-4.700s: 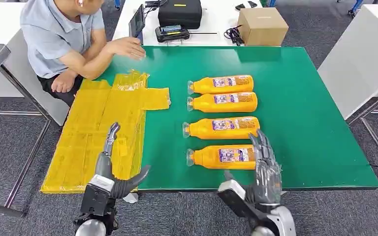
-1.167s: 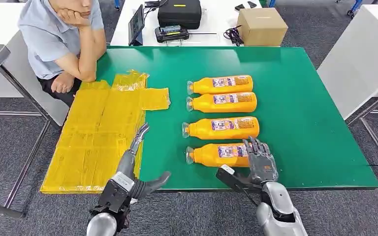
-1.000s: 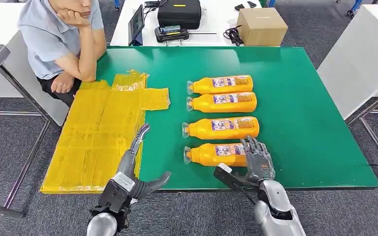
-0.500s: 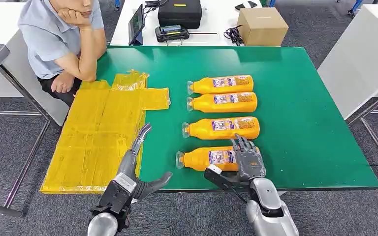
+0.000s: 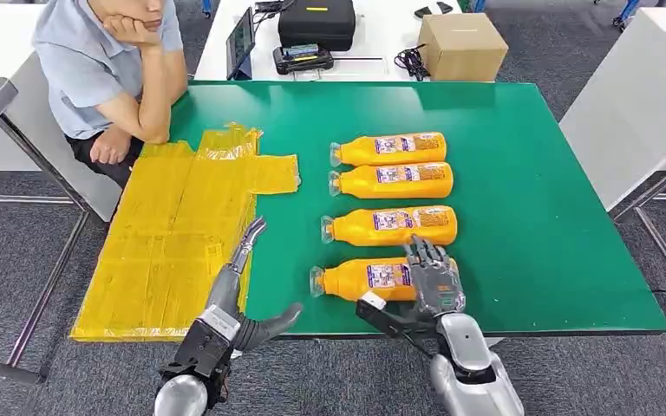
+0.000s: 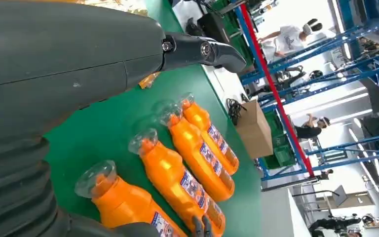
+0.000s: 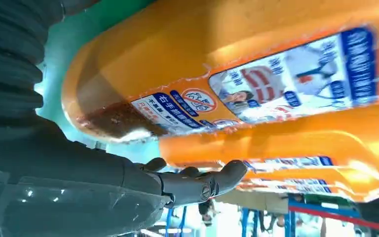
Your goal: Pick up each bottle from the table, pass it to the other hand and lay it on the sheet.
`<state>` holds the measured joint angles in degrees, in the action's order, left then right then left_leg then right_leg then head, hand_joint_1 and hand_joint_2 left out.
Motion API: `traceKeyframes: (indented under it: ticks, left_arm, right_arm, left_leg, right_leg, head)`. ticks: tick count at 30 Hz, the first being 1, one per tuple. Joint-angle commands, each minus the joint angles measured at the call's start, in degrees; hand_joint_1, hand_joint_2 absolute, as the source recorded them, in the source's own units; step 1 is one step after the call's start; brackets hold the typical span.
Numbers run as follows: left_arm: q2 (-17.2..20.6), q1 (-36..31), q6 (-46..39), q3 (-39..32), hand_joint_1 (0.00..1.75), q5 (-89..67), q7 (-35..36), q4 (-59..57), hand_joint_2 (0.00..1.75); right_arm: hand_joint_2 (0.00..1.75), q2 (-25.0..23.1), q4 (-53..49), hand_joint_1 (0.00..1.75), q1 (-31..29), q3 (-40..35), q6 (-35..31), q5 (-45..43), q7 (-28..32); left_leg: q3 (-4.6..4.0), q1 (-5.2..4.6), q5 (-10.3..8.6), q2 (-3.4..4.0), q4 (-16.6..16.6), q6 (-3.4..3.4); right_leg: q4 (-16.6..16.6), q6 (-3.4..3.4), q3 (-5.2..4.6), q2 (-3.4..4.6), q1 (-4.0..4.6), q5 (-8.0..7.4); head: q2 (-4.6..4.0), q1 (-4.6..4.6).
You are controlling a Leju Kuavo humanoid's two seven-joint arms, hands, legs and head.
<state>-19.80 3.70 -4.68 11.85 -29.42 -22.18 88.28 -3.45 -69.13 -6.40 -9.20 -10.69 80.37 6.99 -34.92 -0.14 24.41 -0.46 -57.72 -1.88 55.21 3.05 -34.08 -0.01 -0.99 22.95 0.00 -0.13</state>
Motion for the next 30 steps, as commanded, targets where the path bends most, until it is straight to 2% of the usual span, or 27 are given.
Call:
traceKeyframes:
  ticks: [1,2,6,13,19,23,28,30]
  left_arm:
    - [-0.2,-2.74,0.1,1.49,0.0,0.08,-0.11,-3.45,1.75]
    - [-0.2,-3.19,0.35,1.63,0.0,0.28,-0.32,-4.04,1.75]
    - [-0.2,-4.06,0.57,1.78,0.0,0.55,-0.62,-5.36,1.75]
    - [-0.2,-4.3,0.76,1.74,0.0,0.73,-1.11,-5.91,1.75]
    - [-0.2,-4.29,0.76,1.74,0.0,0.73,-1.11,-5.91,1.75]
    - [-0.2,-4.1,0.82,1.65,0.0,0.84,-1.52,-5.89,1.75]
    - [-0.2,-4.03,0.81,1.63,0.0,0.85,-1.54,-5.8,1.75]
    - [-0.2,-4.01,0.79,1.62,0.0,0.86,-1.63,-5.59,1.75]
  right_arm:
    - [1.75,1.0,9.07,0.28,-4.38,2.41,2.04,-3.1,0.19]
    - [1.75,1.49,11.78,1.75,-5.23,3.33,2.5,-4.49,0.92]
    - [1.75,2.63,17.66,1.75,-6.86,5.5,1.05,-7.13,2.98]
    - [1.75,3.43,19.89,1.75,-6.58,6.65,1.31,-8.1,3.32]
    - [1.75,3.55,19.86,1.75,-6.48,6.73,1.24,-8.19,3.38]
    - [1.75,3.87,18.85,1.75,-4.95,7.26,1.4,-9.63,4.49]
    - [1.75,3.81,18.2,1.75,-4.5,7.21,1.46,-9.79,4.71]
    - [1.75,3.43,15.73,1.75,-3.29,7.17,1.6,-12.09,7.16]
  left_leg:
    - [0.19,0.02,0.05,-0.02,0.02,0.07]
    - [0.15,0.02,0.02,-0.04,0.04,0.05]
    - [0.17,0.01,0.0,-0.13,0.05,0.05]
    - [0.35,0.01,0.0,-0.17,0.07,0.06]
    - [0.6,0.06,0.01,-0.25,0.05,0.08]
    - [0.79,0.03,0.07,-0.25,0.03,0.05]
    - [0.92,0.06,0.1,-0.31,0.08,0.06]
    - [0.96,0.06,0.11,-0.3,0.08,0.06]
  right_leg:
    - [-0.03,-0.1,0.21,-0.05,0.03,0.05]
    - [-0.05,-0.07,0.17,-0.06,0.02,0.02]
    - [-0.07,-0.07,0.21,-0.16,0.02,0.04]
    - [-0.11,-0.07,0.37,-0.2,0.03,0.05]
    - [-0.14,-0.13,0.6,-0.3,0.08,0.08]
    - [-0.12,-0.05,0.3,-0.26,0.04,0.19]
    - [-0.17,-0.09,0.4,-0.32,0.08,0.22]
    - [-0.18,-0.09,0.44,-0.32,0.08,0.21]
  head:
    - [0.0,0.0]
    - [0.0,0.02]
    - [0.0,0.0]
    - [0.0,0.0]
    - [0.0,0.0]
    - [0.0,0.0]
    - [0.0,0.0]
    - [0.0,0.0]
